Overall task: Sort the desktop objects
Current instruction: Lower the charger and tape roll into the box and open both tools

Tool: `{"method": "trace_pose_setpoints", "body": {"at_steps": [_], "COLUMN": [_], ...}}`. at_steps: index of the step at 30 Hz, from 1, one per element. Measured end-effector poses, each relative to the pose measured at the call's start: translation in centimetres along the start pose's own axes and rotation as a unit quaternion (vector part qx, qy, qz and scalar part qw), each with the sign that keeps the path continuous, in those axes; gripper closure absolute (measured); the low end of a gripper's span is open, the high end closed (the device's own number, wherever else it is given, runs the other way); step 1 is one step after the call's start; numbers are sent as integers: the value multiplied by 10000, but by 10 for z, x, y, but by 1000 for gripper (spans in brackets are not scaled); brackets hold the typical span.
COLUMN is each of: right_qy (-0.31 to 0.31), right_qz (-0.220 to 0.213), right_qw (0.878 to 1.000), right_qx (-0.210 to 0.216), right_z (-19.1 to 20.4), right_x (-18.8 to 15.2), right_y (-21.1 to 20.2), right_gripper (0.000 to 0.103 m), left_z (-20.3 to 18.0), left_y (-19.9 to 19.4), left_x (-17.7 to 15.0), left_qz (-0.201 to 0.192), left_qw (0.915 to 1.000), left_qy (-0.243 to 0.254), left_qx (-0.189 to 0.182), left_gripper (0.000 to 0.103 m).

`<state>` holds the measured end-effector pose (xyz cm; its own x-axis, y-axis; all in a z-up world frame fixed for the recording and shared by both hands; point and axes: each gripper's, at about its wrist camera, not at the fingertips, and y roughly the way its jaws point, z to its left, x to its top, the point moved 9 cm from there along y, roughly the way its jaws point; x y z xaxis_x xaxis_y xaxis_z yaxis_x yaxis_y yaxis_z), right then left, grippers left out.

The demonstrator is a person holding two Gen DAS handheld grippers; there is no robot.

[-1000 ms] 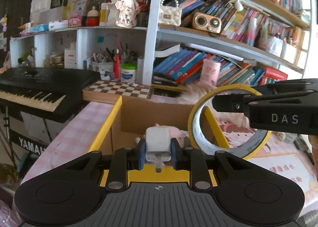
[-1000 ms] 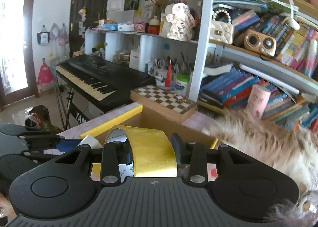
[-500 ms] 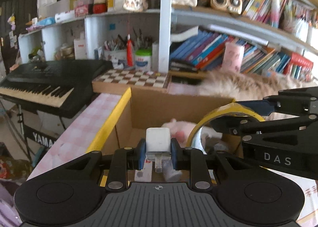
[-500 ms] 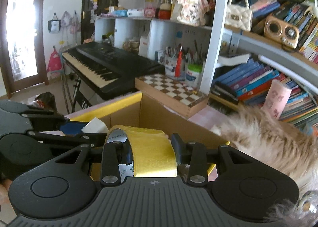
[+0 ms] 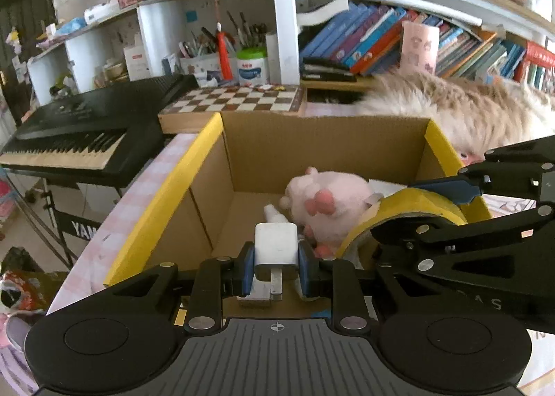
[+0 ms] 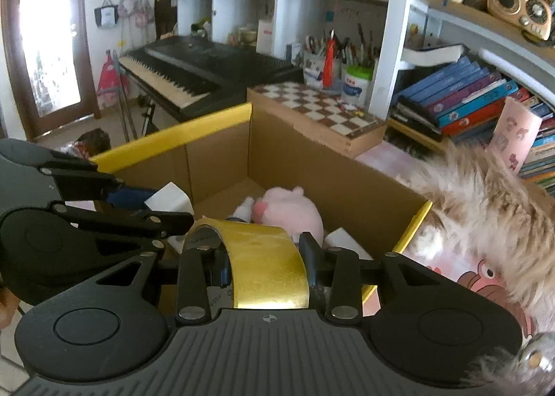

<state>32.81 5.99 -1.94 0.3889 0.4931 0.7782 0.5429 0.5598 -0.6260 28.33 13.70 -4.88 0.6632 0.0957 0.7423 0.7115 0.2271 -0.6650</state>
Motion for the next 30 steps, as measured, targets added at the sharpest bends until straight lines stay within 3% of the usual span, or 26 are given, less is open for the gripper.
{"method": "trace_pose_setpoints", "body": {"at_steps": [7, 20, 27, 30], "right_qy": [-114, -756, -636, -526], "right_qz": [353, 489, 443, 327], "right_qw": [9992, 9959, 9970, 9981], "right_qx": [122, -20, -28, -71], "right_z": [-4, -2, -4, -3], "right_x": [-12, -17, -15, -14], "right_y": [16, 26, 22, 14], "right_gripper": [68, 66, 62, 56], "left_z": [-5, -9, 1, 6], "left_y": [10, 21, 10, 0], "left_x": [-4, -6, -3, -1], "left_qz": [161, 301, 129, 17], "left_qw": [9997, 9992, 9997, 9999], "left_qy": [179, 253, 127, 48], "left_qx": [58, 105, 181, 164], "left_gripper": [79, 75, 57, 50]}}
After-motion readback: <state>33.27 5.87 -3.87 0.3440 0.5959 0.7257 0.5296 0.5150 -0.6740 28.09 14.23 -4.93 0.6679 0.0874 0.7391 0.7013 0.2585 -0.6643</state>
